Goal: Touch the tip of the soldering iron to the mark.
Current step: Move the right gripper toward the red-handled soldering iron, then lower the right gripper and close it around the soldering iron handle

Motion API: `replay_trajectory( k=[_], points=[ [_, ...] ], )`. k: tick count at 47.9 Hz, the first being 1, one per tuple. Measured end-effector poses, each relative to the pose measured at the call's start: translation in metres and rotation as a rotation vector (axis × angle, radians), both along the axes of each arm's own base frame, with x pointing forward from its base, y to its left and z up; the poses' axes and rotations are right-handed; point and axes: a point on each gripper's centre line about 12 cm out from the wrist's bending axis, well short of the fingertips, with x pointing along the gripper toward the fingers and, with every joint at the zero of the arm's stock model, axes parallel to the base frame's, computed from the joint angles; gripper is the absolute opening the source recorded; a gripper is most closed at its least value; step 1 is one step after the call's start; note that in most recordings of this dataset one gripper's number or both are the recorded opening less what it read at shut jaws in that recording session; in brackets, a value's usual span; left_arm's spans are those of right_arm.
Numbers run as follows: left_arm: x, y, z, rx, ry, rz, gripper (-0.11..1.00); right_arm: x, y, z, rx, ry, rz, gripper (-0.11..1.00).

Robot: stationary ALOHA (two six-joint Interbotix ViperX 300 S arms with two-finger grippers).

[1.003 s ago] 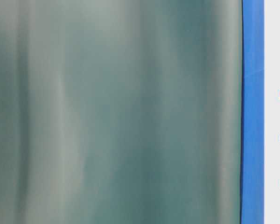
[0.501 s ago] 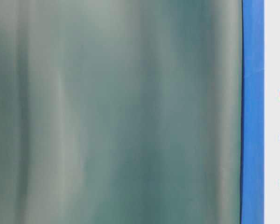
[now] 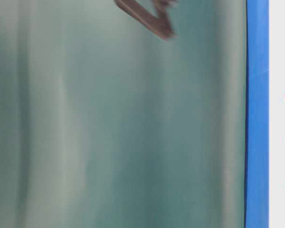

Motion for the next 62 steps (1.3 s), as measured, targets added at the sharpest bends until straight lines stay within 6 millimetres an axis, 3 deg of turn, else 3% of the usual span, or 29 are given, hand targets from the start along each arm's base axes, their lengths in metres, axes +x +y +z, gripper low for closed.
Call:
replay_trajectory(
  k=[15, 27, 47, 62],
  points=[
    [0.0, 0.0, -0.001, 0.0, 0.002, 0.0, 0.0, 0.055, 0.038, -0.035, 0.058, 0.222, 0.037, 0.79],
    [-0.001, 0.0, -0.002, 0.0, 0.003, 0.0, 0.0, 0.088, 0.066, -0.077, 0.083, 0.381, 0.042, 0.79],
    [-0.001, 0.0, -0.004, 0.0, 0.008, 0.0, 0.0, 0.104, 0.074, -0.128, 0.088, 0.502, 0.016, 0.79],
    [-0.001, 0.0, -0.005, 0.0, 0.006, 0.0, 0.0, 0.109, 0.075, -0.143, 0.083, 0.523, 0.013, 0.76]
  ],
)
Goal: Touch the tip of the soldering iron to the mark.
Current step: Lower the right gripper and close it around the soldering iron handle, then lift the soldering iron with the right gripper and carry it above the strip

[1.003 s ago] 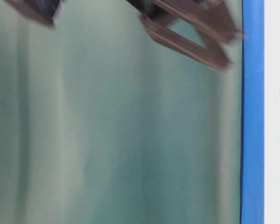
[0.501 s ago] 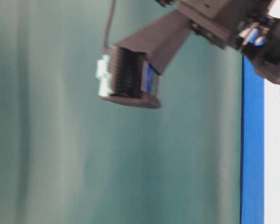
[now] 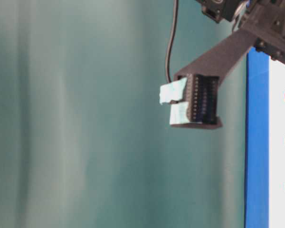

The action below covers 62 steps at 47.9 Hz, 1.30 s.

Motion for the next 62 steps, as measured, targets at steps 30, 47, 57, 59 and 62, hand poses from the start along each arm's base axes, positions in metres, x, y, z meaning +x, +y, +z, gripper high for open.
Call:
replay_trajectory(
  k=[30, 47, 57, 59, 62],
  points=[
    [0.0, 0.0, -0.001, 0.0, 0.002, 0.0, 0.0, 0.004, 0.002, -0.003, 0.013, -0.047, 0.001, 0.07],
    [0.0, 0.0, -0.001, 0.0, 0.002, 0.0, 0.0, -0.001, 0.001, 0.008, 0.005, -0.024, 0.005, 0.07],
    [0.0, 0.0, 0.0, 0.0, 0.0, 0.0, 0.0, -0.012, -0.004, 0.051, -0.023, -0.01, 0.022, 0.07],
    [0.0, 0.0, -0.001, 0.0, 0.002, 0.0, 0.0, -0.014, -0.005, 0.06, -0.032, -0.009, 0.027, 0.07],
    [0.0, 0.0, 0.0, 0.0, 0.0, 0.0, 0.0, -0.016, -0.007, 0.072, -0.05, -0.004, 0.035, 0.07]
  ],
)
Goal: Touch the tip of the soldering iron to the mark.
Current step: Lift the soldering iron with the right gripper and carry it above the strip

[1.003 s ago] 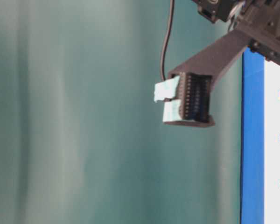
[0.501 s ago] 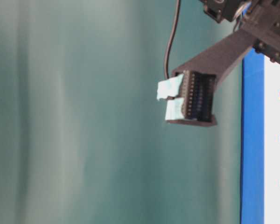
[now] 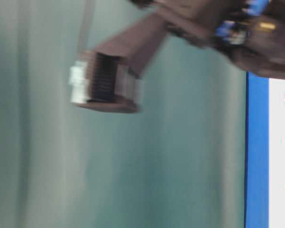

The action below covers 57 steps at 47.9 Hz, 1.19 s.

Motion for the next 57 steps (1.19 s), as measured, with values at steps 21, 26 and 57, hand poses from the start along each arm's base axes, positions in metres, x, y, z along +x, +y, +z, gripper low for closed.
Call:
replay_trajectory(
  k=[21, 26, 57],
  points=[
    [0.0, 0.0, 0.0, 0.0, 0.002, 0.0, 0.0, -0.011, -0.01, 0.059, -0.107, 0.057, 0.015, 0.07],
    [0.0, 0.0, 0.0, 0.0, 0.002, 0.0, 0.0, -0.011, -0.01, 0.059, -0.111, 0.06, 0.016, 0.07],
    [0.0, 0.0, 0.0, -0.002, 0.002, 0.0, 0.0, -0.007, -0.065, 0.075, -0.242, 0.019, -0.017, 0.07]
  ],
)
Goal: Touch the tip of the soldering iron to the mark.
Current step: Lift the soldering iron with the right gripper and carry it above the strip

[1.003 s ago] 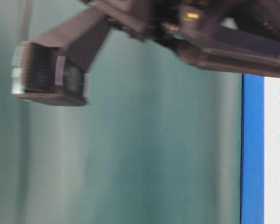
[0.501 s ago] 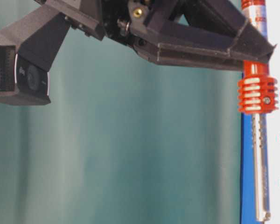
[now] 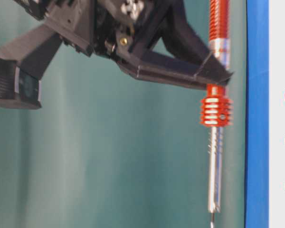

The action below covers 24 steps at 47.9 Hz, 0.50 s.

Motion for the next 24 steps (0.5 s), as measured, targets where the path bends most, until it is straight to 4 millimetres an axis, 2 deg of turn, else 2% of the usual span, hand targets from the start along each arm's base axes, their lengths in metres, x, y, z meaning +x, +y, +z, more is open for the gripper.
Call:
replay_trajectory(
  k=[24],
  points=[
    [0.0, 0.0, 0.0, 0.002, -0.002, 0.0, 0.0, -0.004, -0.095, 0.0, -0.158, 0.052, -0.048, 0.07]
  ],
)
